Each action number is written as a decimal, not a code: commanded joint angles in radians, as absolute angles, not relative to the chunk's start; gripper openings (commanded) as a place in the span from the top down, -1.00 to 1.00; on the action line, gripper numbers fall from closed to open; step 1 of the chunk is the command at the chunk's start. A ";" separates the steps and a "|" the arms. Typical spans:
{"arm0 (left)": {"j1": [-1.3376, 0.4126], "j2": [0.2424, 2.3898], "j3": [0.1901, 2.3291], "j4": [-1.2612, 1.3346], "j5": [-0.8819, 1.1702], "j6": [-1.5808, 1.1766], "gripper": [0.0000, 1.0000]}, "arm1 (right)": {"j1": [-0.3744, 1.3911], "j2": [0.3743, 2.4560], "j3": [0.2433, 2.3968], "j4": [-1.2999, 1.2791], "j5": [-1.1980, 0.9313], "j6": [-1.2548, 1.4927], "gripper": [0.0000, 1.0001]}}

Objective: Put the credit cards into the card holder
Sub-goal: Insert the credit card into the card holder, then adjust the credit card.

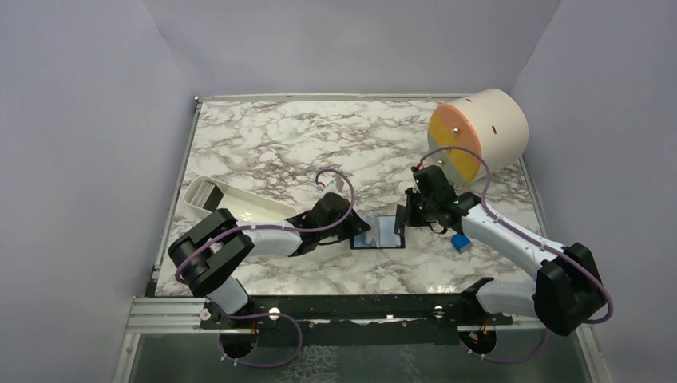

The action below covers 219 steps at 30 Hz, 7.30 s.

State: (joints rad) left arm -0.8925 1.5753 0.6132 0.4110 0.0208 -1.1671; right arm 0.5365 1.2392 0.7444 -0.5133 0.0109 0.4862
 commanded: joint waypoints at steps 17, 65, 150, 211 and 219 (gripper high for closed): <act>-0.891 1.635 0.643 0.445 0.006 -1.127 1.00 | 0.537 1.246 0.723 -0.482 0.063 0.480 0.98; -0.893 1.725 0.545 0.694 -0.045 -1.231 1.00 | 0.537 1.239 0.706 -0.484 0.073 0.492 0.98; -0.970 1.728 0.706 0.410 -0.080 -1.132 0.18 | 0.538 1.209 0.718 -0.506 0.025 0.525 0.98; -0.934 0.931 0.537 0.257 0.318 -0.733 -0.22 | 0.538 0.866 0.763 -0.328 -0.686 0.500 0.98; -0.932 0.814 0.494 0.259 0.253 -0.773 -0.27 | 0.538 0.852 0.716 -0.194 -0.880 0.567 0.98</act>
